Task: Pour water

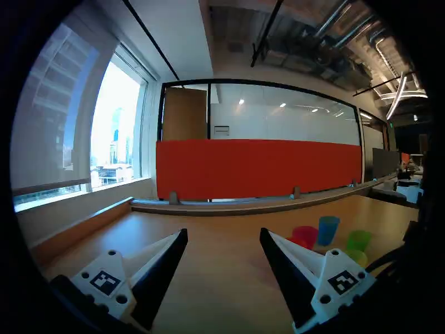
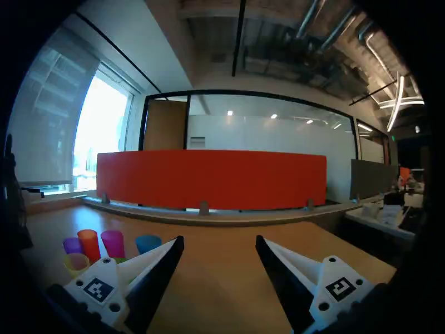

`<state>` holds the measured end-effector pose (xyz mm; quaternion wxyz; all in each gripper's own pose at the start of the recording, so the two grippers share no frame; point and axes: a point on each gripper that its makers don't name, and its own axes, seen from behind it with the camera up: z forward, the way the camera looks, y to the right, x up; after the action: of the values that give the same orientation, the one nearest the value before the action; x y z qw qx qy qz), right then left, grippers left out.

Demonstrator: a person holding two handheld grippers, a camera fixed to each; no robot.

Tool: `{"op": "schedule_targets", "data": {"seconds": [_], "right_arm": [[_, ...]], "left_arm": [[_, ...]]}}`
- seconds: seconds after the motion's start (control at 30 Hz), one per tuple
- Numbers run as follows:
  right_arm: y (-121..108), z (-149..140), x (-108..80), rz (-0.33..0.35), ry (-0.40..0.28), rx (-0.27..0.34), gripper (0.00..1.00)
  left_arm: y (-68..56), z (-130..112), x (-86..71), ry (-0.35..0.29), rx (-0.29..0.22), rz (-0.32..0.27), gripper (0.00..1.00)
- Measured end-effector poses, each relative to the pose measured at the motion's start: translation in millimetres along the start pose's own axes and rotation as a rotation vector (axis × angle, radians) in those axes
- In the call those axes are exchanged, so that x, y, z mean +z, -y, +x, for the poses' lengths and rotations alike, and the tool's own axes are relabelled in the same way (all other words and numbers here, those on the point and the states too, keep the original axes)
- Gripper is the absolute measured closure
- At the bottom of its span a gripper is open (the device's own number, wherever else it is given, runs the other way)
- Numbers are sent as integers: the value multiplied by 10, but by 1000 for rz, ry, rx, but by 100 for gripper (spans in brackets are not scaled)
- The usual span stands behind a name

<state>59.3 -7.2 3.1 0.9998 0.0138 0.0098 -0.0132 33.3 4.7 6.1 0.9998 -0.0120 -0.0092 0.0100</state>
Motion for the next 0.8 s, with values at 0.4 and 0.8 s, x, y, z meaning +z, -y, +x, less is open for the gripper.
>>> {"op": "schedule_targets", "data": {"seconds": [0.4, 0.8], "right_arm": [[22, 351, 46, 16, -21, -17, 0], [44, 446, 65, 21, -25, -29, 0]], "left_arm": [[-4, 192, 23, -4, -4, -9, 4], [-16, 314, 29, -7, 10, -13, 4]]}}
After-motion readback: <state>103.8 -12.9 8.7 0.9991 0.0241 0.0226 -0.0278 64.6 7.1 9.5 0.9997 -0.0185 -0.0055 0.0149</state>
